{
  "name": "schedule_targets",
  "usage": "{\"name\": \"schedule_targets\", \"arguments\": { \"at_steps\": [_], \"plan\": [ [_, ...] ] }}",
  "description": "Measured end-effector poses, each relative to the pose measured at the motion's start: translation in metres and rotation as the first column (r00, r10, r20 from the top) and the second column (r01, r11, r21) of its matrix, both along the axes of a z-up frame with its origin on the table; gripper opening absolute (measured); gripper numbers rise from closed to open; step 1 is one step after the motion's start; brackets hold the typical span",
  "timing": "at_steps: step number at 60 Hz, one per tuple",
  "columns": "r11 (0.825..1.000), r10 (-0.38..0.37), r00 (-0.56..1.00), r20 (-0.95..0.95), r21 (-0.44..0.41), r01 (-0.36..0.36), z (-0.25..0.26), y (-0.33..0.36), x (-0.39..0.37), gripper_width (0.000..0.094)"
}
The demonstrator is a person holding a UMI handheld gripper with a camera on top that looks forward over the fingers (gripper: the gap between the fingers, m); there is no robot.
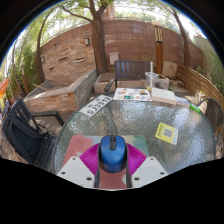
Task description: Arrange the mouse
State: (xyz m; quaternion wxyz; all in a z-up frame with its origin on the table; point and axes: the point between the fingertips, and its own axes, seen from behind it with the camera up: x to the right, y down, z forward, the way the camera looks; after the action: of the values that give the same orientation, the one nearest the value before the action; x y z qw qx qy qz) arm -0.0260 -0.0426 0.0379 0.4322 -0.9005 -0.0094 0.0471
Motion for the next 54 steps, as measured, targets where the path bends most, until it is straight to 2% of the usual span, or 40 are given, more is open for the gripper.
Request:
{"name": "schedule_targets", "arguments": {
  "at_steps": [6,8,10,12,15,16,19,24,37,54],
  "plan": [
    [0.998,0.025,1.0,0.007,-0.06,-0.024,-0.045,-0.007,-0.016,0.0451],
    [0.996,0.02,1.0,0.001,-0.082,-0.02,-0.052,-0.013,-0.021,0.0495],
    [0.998,0.012,1.0,0.013,-0.065,-0.011,-0.045,-0.013,-0.02,0.0525],
    [0.998,0.0,1.0,0.031,-0.059,0.001,-0.038,-0.013,-0.016,0.0619],
    [0.999,-0.002,0.999,0.052,-0.043,0.004,-0.024,-0.019,-0.017,0.083],
    [0.999,-0.002,0.998,0.055,-0.039,0.004,-0.019,-0.022,-0.017,0.0866],
    [0.999,-0.006,0.998,0.068,-0.033,0.008,0.002,-0.029,-0.018,0.0837],
    [1.0,-0.008,0.995,0.097,-0.021,0.01,0.043,-0.049,-0.018,0.086],
    [1.0,-0.02,0.989,0.144,-0.006,0.022,0.123,-0.11,-0.024,0.0845],
    [0.999,-0.032,0.986,0.165,-0.007,0.034,0.154,-0.158,-0.026,0.085]
  ]
}}
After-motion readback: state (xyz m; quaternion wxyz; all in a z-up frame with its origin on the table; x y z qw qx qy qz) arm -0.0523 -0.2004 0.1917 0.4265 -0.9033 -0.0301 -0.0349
